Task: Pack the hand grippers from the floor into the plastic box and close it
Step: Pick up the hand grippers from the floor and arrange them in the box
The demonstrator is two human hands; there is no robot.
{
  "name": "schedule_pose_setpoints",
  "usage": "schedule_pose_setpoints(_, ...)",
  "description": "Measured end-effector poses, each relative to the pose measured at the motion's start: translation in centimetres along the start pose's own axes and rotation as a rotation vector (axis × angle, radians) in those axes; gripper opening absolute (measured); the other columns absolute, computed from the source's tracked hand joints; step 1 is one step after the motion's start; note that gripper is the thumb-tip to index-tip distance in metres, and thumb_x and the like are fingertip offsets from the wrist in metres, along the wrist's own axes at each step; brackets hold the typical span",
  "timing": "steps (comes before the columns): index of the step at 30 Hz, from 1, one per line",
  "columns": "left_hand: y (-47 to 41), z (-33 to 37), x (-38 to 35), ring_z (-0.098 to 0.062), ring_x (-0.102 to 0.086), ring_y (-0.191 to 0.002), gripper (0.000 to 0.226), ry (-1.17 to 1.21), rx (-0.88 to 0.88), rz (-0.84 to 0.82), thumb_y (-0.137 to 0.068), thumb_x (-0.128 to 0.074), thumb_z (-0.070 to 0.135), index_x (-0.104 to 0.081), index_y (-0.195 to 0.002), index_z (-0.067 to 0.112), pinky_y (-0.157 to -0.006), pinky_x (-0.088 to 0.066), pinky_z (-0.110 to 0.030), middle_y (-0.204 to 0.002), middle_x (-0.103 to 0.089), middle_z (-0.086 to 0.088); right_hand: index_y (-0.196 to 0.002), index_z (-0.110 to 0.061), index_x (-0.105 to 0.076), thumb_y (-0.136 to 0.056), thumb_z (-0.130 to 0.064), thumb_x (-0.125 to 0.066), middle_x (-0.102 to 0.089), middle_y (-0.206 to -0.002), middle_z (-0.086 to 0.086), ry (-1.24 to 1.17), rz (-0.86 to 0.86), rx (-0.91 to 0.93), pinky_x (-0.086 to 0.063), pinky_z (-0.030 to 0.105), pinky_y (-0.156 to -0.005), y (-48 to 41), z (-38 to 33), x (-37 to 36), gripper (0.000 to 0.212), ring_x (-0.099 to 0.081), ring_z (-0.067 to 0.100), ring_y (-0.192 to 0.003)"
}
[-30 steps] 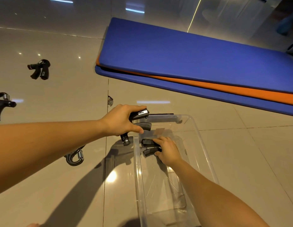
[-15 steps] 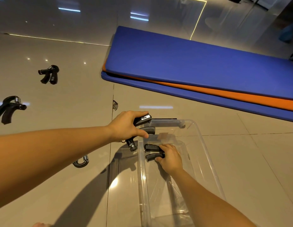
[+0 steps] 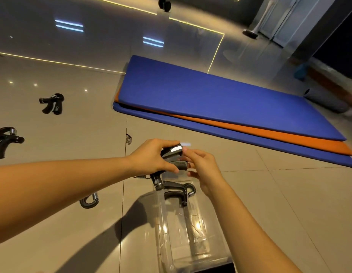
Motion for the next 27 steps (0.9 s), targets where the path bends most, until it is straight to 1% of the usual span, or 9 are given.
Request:
schedule_pose_setpoints(3, 0.2, 0.8, -0.2, 0.002, -0.051, -0.124, 0.088, 0.006, -0.031, -0.004, -0.072, -0.087, 0.042, -0.045, -0.149, 0.029, -0.093, -0.036, -0.007, -0.145, -0.055, 0.01, -0.097, -0.018, -0.079, -0.088, -0.033, -0.075, -0.078, -0.097, 0.002, -0.039, 0.022, -0.029, -0.052, 0.028, -0.062, 1.1, -0.2, 0.1, 0.018, -0.071, 0.022, -0.095)
schedule_pose_setpoints(6, 0.7, 0.9, -0.2, -0.001, -0.051, -0.124, 0.089, 0.024, -0.047, -0.019, -0.072, -0.087, 0.042, -0.045, -0.149, 0.031, -0.095, -0.038, -0.013, -0.145, -0.055, 0.01, -0.099, -0.012, -0.077, -0.091, -0.024, -0.073, -0.078, -0.094, 0.007, -0.117, 0.029, -0.015, -0.053, 0.025, -0.057, 2.0, 0.1, 0.3, 0.014, -0.073, 0.02, -0.082)
schedule_pose_setpoints(10, 0.7, 1.1, 0.0, 0.004, -0.048, -0.123, 0.089, 0.021, -0.081, -0.053, -0.072, -0.088, 0.042, -0.045, -0.148, 0.032, -0.095, -0.036, -0.008, -0.145, -0.055, 0.011, -0.105, -0.017, -0.078, -0.091, -0.034, -0.074, -0.078, -0.096, 0.006, -0.162, -0.002, 0.021, -0.056, 0.026, -0.062, 2.5, 0.1, -0.2, 0.022, -0.075, 0.019, -0.087)
schedule_pose_setpoints(16, 0.2, 1.7, -0.4, 0.012, -0.045, -0.118, 0.09, -0.034, -0.098, -0.114, -0.071, -0.088, 0.041, -0.045, -0.149, 0.031, -0.085, -0.034, 0.006, -0.145, -0.055, 0.013, -0.099, -0.016, -0.076, -0.092, -0.039, -0.071, -0.074, -0.081, 0.001, -0.083, 0.044, 0.036, -0.054, 0.024, -0.056, 2.3, 0.1, -0.1, 0.024, -0.073, 0.015, -0.072)
schedule_pose_setpoints(18, 0.0, 1.9, -0.5, 0.01, -0.047, -0.118, 0.092, -0.053, -0.1, -0.127, -0.071, -0.088, 0.043, -0.044, -0.15, 0.029, -0.087, -0.035, 0.003, -0.145, -0.055, 0.013, -0.097, -0.014, -0.075, -0.093, -0.037, -0.07, -0.073, -0.08, 0.001, -0.077, 0.052, 0.039, -0.053, 0.025, -0.055, 2.2, 0.1, 0.1, 0.024, -0.072, 0.018, -0.071)
schedule_pose_setpoints(20, 0.1, 1.9, -0.2, 0.004, -0.056, -0.111, 0.096, -0.053, -0.063, -0.13, -0.07, -0.086, 0.052, -0.041, -0.151, 0.03, -0.089, -0.042, -0.007, -0.139, -0.059, 0.011, -0.096, -0.014, -0.074, -0.094, -0.036, -0.069, -0.073, -0.078, -0.001, -0.068, 0.083, 0.056, -0.053, 0.025, -0.053, 2.3, -0.1, 0.4, 0.023, -0.071, 0.017, -0.069)
schedule_pose_setpoints(23, 1.0, 0.7, 1.8, -0.006, -0.061, -0.104, 0.1, -0.034, 0.063, 0.012, -0.066, -0.074, 0.071, -0.037, -0.152, 0.036, -0.086, -0.05, -0.022, -0.122, -0.059, 0.013, -0.096, -0.01, -0.072, -0.095, -0.034, -0.067, -0.073, -0.079, 0.001, -0.135, 0.224, 0.075, -0.054, 0.025, -0.055, 2.5, -0.3, 2.1, 0.025, -0.071, 0.013, -0.068)
schedule_pose_setpoints(25, 1.8, -0.6, 3.4, -0.006, -0.056, -0.107, 0.097, -0.034, 0.153, 0.217, -0.068, -0.073, 0.073, -0.038, -0.15, 0.034, -0.083, -0.047, -0.025, -0.121, -0.053, 0.016, -0.099, -0.006, -0.07, -0.097, -0.03, -0.065, -0.074, -0.087, 0.007, -0.264, 0.318, 0.054, -0.057, 0.028, -0.058, 2.9, -0.1, 3.2, 0.025, -0.074, 0.018, -0.072)
schedule_pose_setpoints(27, 2.6, -1.2, 3.6, -0.007, -0.058, -0.103, 0.089, 0.047, 0.231, 0.287, -0.071, -0.076, 0.068, -0.046, -0.145, 0.029, -0.079, -0.046, -0.023, -0.119, -0.057, 0.014, -0.105, -0.003, -0.068, -0.099, -0.026, -0.064, -0.073, -0.096, 0.015, -0.392, 0.36, 0.022, -0.06, 0.032, -0.06, 3.3, 0.1, 3.3, 0.025, -0.076, 0.024, -0.078)
Point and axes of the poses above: each hand's wrist, its own y-axis away from the middle knuckle, its own x-axis out of the back of the hand, z = x × y, the point moved 4 cm from there along -y, towards the middle knuckle
